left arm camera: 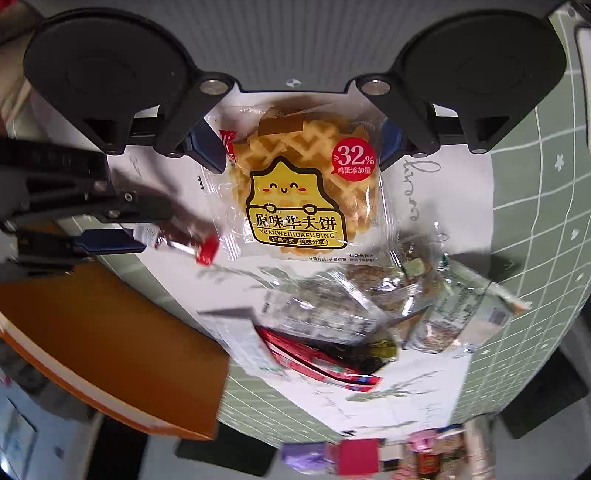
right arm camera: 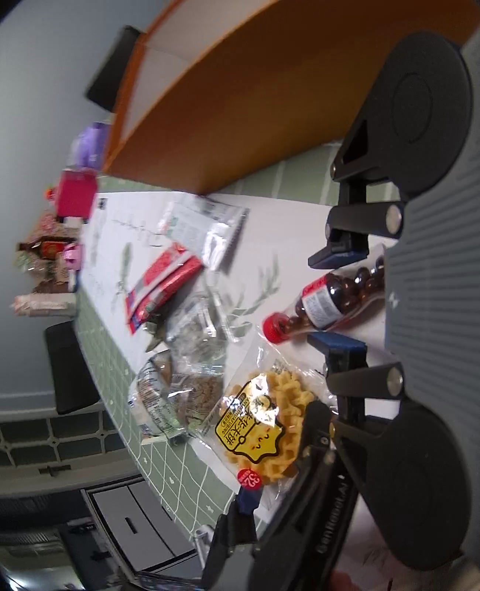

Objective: Organize snacks
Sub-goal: 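Grasp the cola candy bottle with the right gripper while the left gripper grasps the waffle packet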

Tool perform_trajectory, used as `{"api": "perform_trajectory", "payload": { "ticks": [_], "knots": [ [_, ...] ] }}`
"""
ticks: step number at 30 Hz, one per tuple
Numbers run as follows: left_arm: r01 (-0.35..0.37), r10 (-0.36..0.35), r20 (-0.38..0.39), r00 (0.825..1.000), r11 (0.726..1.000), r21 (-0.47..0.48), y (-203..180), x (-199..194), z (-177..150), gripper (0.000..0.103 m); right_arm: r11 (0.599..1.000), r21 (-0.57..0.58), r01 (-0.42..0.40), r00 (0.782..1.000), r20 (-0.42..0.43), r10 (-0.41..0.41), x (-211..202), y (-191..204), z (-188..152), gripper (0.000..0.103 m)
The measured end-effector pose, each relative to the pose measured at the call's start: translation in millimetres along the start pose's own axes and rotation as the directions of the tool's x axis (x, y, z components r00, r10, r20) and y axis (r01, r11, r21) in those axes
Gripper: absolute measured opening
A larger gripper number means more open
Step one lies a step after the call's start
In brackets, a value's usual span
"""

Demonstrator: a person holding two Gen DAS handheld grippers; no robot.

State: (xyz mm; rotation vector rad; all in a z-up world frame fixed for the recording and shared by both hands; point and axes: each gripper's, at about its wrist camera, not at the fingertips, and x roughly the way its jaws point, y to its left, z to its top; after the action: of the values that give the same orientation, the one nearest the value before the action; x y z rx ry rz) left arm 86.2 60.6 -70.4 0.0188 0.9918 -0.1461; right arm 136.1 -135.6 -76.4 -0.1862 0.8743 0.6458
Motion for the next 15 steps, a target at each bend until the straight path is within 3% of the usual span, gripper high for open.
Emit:
{"api": "perform_trajectory", "payload": {
  "ticks": [4,7,12,15],
  "knots": [
    [0.009,-0.010,-0.060,0.998,1.000,-0.013,5,1,5,0.102,0.999,0.046,-0.018,0.999,-0.027,0.019,0,-6,-1,0.037],
    [0.008,-0.015,-0.078,0.997,0.996,-0.088,11,1,8,0.102,0.999,0.038,-0.021,1.000,-0.010,0.021,-2,-6,0,0.047],
    [0.027,-0.046,-0.070,0.996,0.968,-0.251,24,-1,12,0.103,1.000,-0.015,-0.025,1.000,0.013,0.026,-3,-2,4,0.048],
    [0.002,-0.023,-0.074,0.997,0.961,-0.277,25,-1,15,0.103,0.998,-0.053,-0.013,1.000,0.024,0.014,-2,3,4,0.048]
  ]
}}
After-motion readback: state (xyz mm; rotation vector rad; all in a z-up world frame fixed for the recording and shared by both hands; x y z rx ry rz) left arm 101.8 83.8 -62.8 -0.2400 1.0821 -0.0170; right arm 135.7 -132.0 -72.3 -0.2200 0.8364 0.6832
